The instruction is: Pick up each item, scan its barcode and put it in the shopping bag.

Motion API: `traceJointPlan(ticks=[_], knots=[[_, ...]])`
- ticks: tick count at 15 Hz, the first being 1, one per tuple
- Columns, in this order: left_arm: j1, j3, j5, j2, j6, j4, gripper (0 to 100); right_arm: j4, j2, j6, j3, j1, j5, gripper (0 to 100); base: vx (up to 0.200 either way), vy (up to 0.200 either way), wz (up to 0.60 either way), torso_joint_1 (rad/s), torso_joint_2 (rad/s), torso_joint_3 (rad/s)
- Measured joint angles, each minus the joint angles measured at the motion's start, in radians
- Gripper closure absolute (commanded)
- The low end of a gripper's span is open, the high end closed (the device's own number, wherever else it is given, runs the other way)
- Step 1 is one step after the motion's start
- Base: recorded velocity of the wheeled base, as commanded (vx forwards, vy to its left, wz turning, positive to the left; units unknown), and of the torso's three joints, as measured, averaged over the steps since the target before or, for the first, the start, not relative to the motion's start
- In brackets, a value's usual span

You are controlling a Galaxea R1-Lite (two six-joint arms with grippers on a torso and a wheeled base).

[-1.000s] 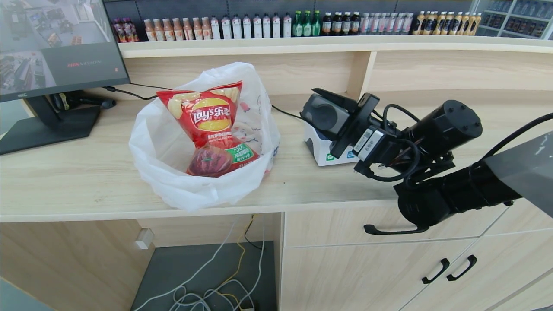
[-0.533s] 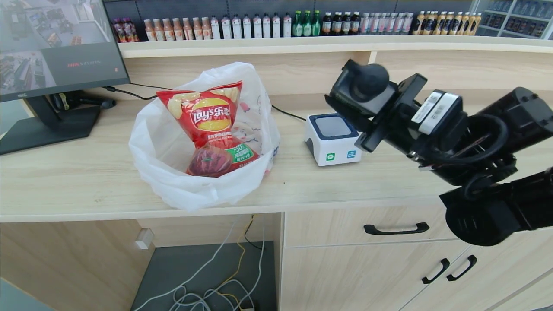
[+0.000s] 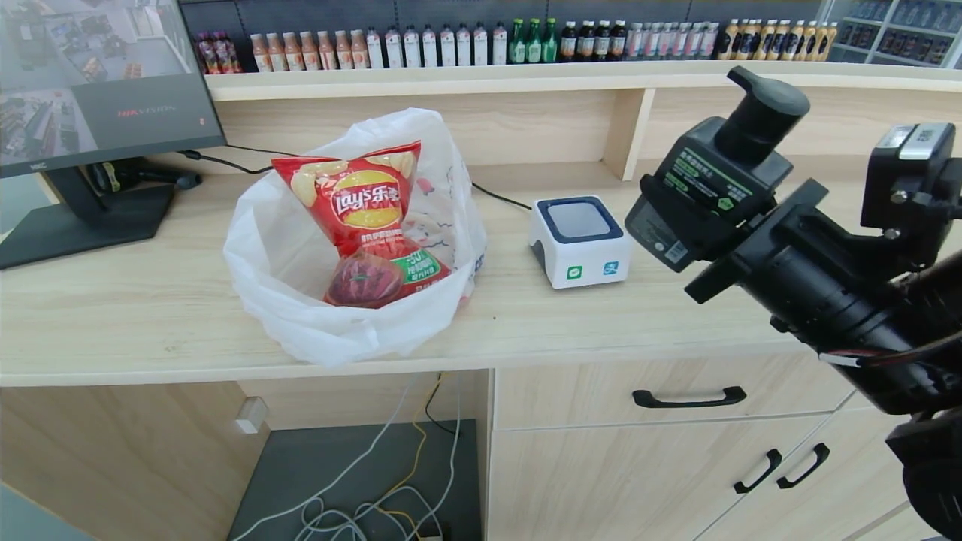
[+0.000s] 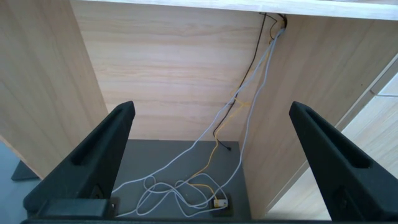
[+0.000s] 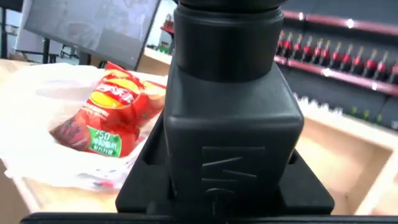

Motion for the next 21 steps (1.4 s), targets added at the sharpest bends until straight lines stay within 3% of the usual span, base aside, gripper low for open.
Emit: traceJointPlan(ticks=[3,7,9,21], knots=[[0.000,0.000,0.000,0.000,0.001,0.000,0,-0.001,-0.023,0.019,0.026,0.014,-0.178,100,0.000,0.000,0.00,0.000,0.00,0.000],[-0.001,0.000,0.000,0.000,0.003,0.000,0,-0.001,-0.013,0.047,-0.011,0.013,-0.237,100,0.000,0.000,0.00,0.000,0.00,0.000],[-0.001,0.000,0.000,0.000,0.000,0.000,0,-0.002,-0.019,0.056,-0.027,0.007,-0.240,100,0.000,0.000,0.00,0.000,0.00,0.000],[0.000,0.000,0.000,0.000,-0.003,0.000,0,-0.001,-0.015,0.059,0.013,0.003,-0.239,100,0.000,0.200,0.00,0.004,0.00,0.003]])
